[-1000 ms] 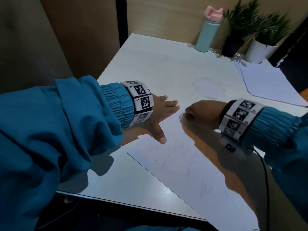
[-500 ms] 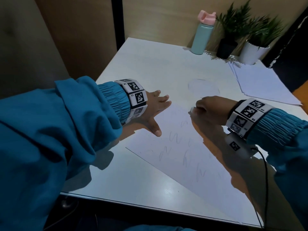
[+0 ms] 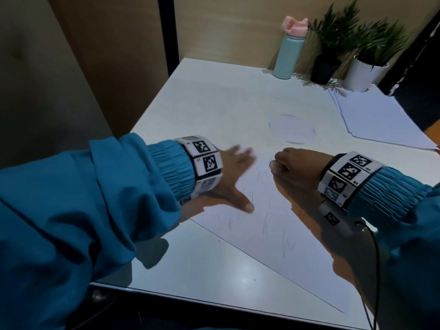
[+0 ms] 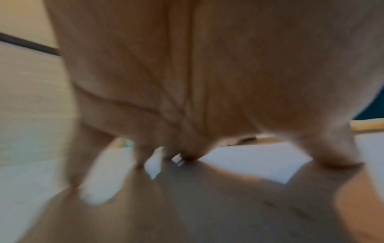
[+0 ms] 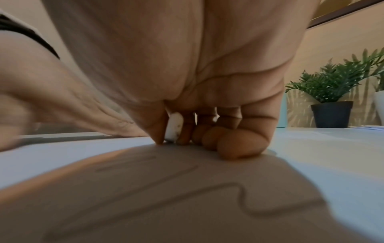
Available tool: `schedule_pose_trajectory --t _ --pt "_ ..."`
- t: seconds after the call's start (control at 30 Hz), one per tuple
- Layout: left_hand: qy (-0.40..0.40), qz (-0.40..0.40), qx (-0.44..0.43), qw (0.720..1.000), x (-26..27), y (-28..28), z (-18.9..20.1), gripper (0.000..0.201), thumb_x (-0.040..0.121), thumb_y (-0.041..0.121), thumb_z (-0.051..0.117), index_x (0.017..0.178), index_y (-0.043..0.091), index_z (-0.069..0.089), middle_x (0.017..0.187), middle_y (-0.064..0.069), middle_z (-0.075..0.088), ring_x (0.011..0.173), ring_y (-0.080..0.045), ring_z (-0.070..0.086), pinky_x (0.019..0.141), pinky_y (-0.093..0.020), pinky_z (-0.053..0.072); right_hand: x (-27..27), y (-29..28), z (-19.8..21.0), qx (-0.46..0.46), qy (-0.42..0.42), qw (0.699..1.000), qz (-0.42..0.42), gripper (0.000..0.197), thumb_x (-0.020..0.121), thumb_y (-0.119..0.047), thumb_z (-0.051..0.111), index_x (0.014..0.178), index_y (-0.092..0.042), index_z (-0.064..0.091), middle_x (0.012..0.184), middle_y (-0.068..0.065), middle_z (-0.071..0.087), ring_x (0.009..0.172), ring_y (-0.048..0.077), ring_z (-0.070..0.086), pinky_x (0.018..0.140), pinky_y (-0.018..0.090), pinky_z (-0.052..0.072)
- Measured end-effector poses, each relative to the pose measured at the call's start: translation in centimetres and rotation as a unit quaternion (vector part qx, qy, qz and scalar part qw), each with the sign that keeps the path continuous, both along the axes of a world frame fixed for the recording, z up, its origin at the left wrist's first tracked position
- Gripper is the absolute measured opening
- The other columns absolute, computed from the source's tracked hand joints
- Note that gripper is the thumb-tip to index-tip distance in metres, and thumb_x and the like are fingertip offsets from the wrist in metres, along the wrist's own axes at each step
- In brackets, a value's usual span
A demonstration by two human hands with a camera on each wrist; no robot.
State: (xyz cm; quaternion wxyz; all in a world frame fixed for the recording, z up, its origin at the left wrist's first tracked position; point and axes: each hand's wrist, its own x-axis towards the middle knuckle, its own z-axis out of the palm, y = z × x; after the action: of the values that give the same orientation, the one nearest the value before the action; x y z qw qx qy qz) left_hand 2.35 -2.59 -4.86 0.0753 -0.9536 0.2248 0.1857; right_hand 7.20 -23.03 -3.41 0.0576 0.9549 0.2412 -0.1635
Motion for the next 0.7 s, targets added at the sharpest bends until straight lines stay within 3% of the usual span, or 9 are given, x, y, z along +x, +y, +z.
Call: schedule_pose_trajectory --t 0.1,0.13,0.2,0.27,0.3,0.37,0.47,0.57,0.7 --pt "-0.026 0.148 0.074 0.986 0.3 2.1 1.1 0.131 0.068 0.094 0.035 0.156 0.007 -0.006 0.164 -0.017 -0.006 0.15 -0.038 0.001 0.118 -0.052 0.006 -0.1 0.0 -0.1 0.0 0.0 1.0 -0.005 0.032 0.101 -0.034 0.034 0.069 -0.028 0.03 0.094 -0.001 0.042 0.088 0.021 0.047 0.082 0.032 0.039" --pt "-0.037 0.128 0.065 0.989 0.3 2.3 1.5 0.129 0.068 0.094 0.035 0.157 0.009 -0.005 0.164 -0.015 -0.005 0.15 -0.035 0.001 0.118 -0.052 0.006 -0.2 0.0 -0.1 0.004 -0.003 1.0 -0.005 0.03 0.101 -0.033 0.034 0.072 -0.026 0.034 0.095 -0.001 0.042 0.088 0.021 0.048 0.081 0.032 0.039" --pt "-0.04 -0.012 -0.009 0.999 -0.1 1.9 1.4 0.122 0.068 0.097 0.027 0.158 0.019 -0.004 0.165 -0.002 -0.01 0.152 -0.025 -0.005 0.119 -0.051 0.003 -0.1 0.0 -0.1 0.003 -0.001 1.0 -0.008 0.022 0.1 -0.032 0.034 0.083 -0.02 0.039 0.097 0.0 0.043 0.09 0.022 0.049 0.081 0.032 0.037" --pt "0.011 -0.134 -0.039 0.99 -1.6 0.7 0.9 0.113 0.069 0.096 0.019 0.156 0.029 -0.008 0.163 0.008 -0.017 0.15 -0.017 -0.014 0.12 -0.049 0.0 -0.1 0.0 -0.1 -0.002 0.005 1.0 -0.007 0.017 0.1 -0.032 0.035 0.09 -0.019 0.04 0.099 0.0 0.042 0.09 0.021 0.046 0.082 0.031 0.037" --pt "0.033 -0.14 -0.029 0.989 -2.3 0.3 0.4 0.112 0.069 0.096 0.02 0.155 0.031 -0.011 0.162 0.009 -0.02 0.15 -0.016 -0.016 0.119 -0.05 -0.001 -0.1 0.1 0.0 -0.004 0.005 1.0 -0.006 0.016 0.1 -0.032 0.035 0.091 -0.019 0.039 0.099 0.0 0.042 0.09 0.02 0.045 0.082 0.031 0.037" --pt "0.027 -0.037 0.007 0.999 -2.4 0.8 0.0 0.118 0.067 0.097 0.026 0.155 0.029 -0.014 0.162 0.003 -0.021 0.151 -0.024 -0.013 0.117 -0.053 0.001 0.0 0.0 -0.2 -0.001 0.002 1.0 -0.002 0.019 0.1 -0.031 0.035 0.085 -0.02 0.039 0.098 0.0 0.042 0.088 0.02 0.044 0.081 0.031 0.037" --pt "-0.009 0.139 0.048 0.989 -0.1 2.7 1.4 0.128 0.064 0.096 0.031 0.158 0.015 0.0 0.164 -0.015 -0.001 0.149 -0.039 0.008 0.117 -0.055 0.012 0.0 -0.3 -0.5 0.003 -0.01 1.0 -0.001 0.032 0.1 -0.033 0.036 0.068 -0.028 0.031 0.09 -0.004 0.041 0.085 0.02 0.046 0.077 0.031 0.036" --pt "-0.016 0.04 -0.022 0.999 1.9 2.8 2.0 0.124 0.061 0.097 0.03 0.157 0.021 0.009 0.165 -0.008 0.007 0.15 -0.029 0.01 0.118 -0.052 0.016 0.0 -0.2 -0.4 0.001 -0.015 1.0 -0.007 0.034 0.099 -0.033 0.037 0.067 -0.028 0.028 0.087 -0.003 0.042 0.084 0.021 0.046 0.075 0.031 0.036" --pt "-0.013 -0.024 0.031 0.999 2.9 2.3 1.5 0.114 0.074 0.091 0.033 0.157 0.026 -0.008 0.165 0.002 -0.012 0.152 -0.023 -0.004 0.119 -0.055 0.012 0.1 -0.3 0.1 0.059 -0.052 0.997 0.013 0.038 0.098 -0.034 0.043 0.063 -0.027 0.03 0.07 -0.005 0.046 0.076 0.021 0.048 0.068 0.03 0.036"
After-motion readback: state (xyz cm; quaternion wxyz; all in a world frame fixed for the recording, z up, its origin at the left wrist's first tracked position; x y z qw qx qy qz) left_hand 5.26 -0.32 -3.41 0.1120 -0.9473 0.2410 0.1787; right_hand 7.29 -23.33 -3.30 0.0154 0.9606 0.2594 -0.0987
